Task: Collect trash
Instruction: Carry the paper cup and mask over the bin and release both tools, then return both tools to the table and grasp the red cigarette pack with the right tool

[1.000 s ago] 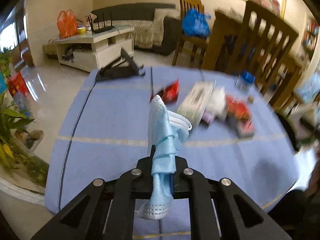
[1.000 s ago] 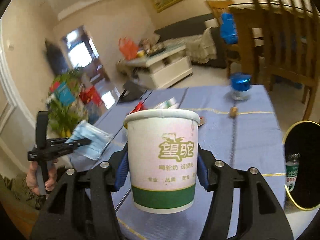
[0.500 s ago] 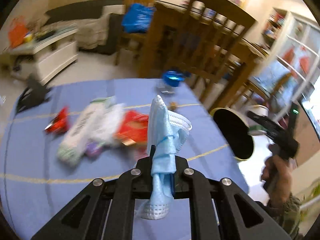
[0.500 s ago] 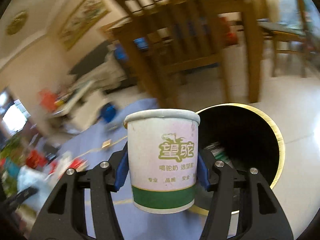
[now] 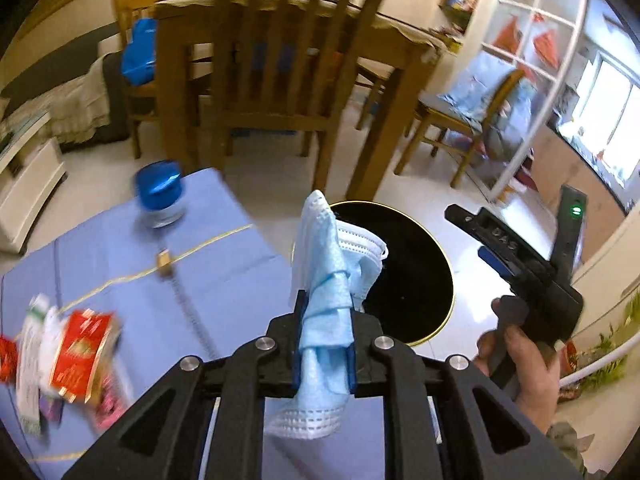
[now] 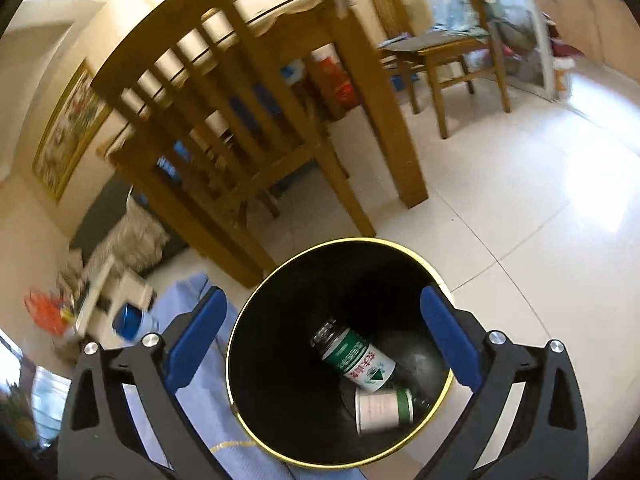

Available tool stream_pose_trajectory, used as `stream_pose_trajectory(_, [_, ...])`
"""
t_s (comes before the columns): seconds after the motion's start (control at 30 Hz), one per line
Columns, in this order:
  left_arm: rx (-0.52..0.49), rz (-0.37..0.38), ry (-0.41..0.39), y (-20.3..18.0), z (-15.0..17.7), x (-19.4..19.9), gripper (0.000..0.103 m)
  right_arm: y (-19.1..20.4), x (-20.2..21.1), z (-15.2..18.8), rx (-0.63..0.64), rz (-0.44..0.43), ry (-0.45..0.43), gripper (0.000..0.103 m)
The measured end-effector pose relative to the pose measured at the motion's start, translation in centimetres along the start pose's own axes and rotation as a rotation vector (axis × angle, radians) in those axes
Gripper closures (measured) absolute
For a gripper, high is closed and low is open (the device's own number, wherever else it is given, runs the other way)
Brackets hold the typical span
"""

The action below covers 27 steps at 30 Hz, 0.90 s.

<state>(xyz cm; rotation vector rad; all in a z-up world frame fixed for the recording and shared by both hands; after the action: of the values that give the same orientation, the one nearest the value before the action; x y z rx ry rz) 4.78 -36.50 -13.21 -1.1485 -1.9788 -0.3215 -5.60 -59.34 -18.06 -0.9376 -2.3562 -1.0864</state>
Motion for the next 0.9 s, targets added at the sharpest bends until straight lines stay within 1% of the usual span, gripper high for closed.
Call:
stream_pose_trajectory(0.07, [-0.021, 0.005, 0.014, -1.2, -0.8, -1.6, 0.088, -1.9, 0.5, -0.8, -0.068, 0.002, -0.016, 0.006])
stream_pose_trajectory(0.17, [-0.048, 0.002, 0.030, -2.7, -2.2, -3.9, 0.085, -4.7, 1.3, -1.3, -0.172, -0.002, -0.035, 0.006])
stream_pose_trajectory(0.2, [-0.059, 0.009, 0.038, -3.4, -2.6, -4.8, 0.081, -5.6, 1.4, -1.5, -0.200, -0.002, -0.039, 0.006])
stream_pose_trajectory(0.23, [-0.067, 0.005, 0.041, -4.0, -3.0, -5.4, 0.073, -6.3, 1.8, -1.7, -0.212, -0.001, -0.042, 0.006])
stream_pose_trajectory(0.27, [-0.077, 0.000, 0.042, -4.5, -3.2, -6.0, 0.069, -6.8, 2.0, -1.8, -0.221, 0.003, -0.045, 0.006])
stream_pose_trajectory(0.33, [-0.095, -0.008, 0.038, -5.1, -3.4, -6.5, 0.052, -7.5, 2.2, -2.0, -0.230, 0.006, -0.047, 0.006])
stream_pose_trajectory(0.37, [-0.099, -0.014, 0.032, -5.1, -3.5, -6.6, 0.048, -7.6, 2.3, -2.1, -0.231, 0.006, -0.047, 0.006])
stream_pose_trajectory(0.43, [-0.103, -0.013, 0.023, -5.1, -3.2, -6.5, 0.035, -7.8, 2.4, -2.2, -0.227, 0.007, -0.049, 0.006])
stream_pose_trajectory(0.47, [-0.105, -0.018, 0.020, -5.0, -2.9, -6.5, 0.032, -7.8, 2.5, -2.2, -0.225, 0.008, -0.049, 0.006])
stream_pose_trajectory(0.5, [-0.108, -0.023, 0.020, -4.9, -2.7, -6.5, 0.025, -7.8, 2.5, -2.1, -0.226, 0.008, -0.049, 0.006])
stream_pose_trajectory(0.53, [-0.113, -0.025, 0.029, -4.6, -2.4, -6.8, 0.023, -7.7, 2.4, -2.1, -0.224, 0.010, -0.047, 0.006])
stream_pose_trajectory(0.6, [-0.101, -0.017, 0.044, -4.1, -2.0, -6.8, 0.023, -7.4, 2.4, -2.0, -0.220, 0.011, -0.042, 0.006])
stream_pose_trajectory(0.7, [-0.082, 0.002, 0.037, -3.1, -1.1, -5.4, 0.023, -6.4, 2.4, -1.9, -0.184, 0.022, -0.050, 0.006])
stream_pose_trajectory(0.77, [-0.094, -0.010, 0.025, -2.3, 0.3, -3.9, 0.021, -5.6, 2.5, -1.8, -0.146, 0.028, -0.056, 0.006])
stream_pose_trajectory(0.8, [-0.102, -0.024, 0.022, -1.8, 1.2, -3.1, 0.017, -5.1, 2.5, -1.7, -0.121, 0.032, -0.057, 0.006])
stream_pose_trajectory(0.83, [-0.110, -0.044, 0.019, -1.2, 2.6, -2.1, 0.015, -4.6, 2.4, -1.7, -0.102, 0.034, -0.056, 0.006])
stream_pose_trajectory(0.9, [-0.118, -0.066, 0.020, 0.0, 5.0, -0.4, 0.015, -3.5, 2.2, -1.3, -0.052, 0.041, -0.049, 0.006])
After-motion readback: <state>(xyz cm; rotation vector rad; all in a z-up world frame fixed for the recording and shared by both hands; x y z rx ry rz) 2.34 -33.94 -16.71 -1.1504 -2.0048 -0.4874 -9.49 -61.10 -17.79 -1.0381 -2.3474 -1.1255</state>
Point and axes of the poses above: each gripper's, at about its wrist camera, not at the fingertips, and x roughly against the way its jaws point, y to its left, z to its underside, the point moved 6 cm from there along -x, roughly the way its jaws point, and after that the axes turned 2 degrees about -x, right-handed, at the moved point
